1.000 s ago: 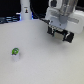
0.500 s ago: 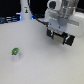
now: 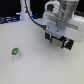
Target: Open the kcup holder, insert the kcup into the holder, and close the kcup holder
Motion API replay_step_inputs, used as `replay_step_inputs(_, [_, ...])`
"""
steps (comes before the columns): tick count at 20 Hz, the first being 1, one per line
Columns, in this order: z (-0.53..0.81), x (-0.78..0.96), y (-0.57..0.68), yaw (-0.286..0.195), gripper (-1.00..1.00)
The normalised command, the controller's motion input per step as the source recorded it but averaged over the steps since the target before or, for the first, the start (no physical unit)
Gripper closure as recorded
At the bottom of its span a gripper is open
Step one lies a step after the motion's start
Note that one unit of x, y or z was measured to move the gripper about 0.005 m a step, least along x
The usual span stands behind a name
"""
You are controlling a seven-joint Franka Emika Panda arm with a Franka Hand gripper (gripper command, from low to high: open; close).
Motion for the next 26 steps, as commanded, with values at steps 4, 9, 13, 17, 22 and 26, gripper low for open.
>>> replay_step_inputs(4, [0.23, 0.14, -0.14, -0.077, -1.00])
replay_step_inputs(9, [0.47, 0.16, -0.41, -0.188, -1.00])
replay_step_inputs(13, [0.35, 0.12, -0.56, -0.220, -1.00])
replay_step_inputs(17, [0.26, 0.05, -0.57, -0.243, -1.00])
replay_step_inputs(22, [0.18, 0.00, -0.58, -0.241, -1.00])
replay_step_inputs(26, [0.10, -0.02, -0.60, -0.251, -1.00])
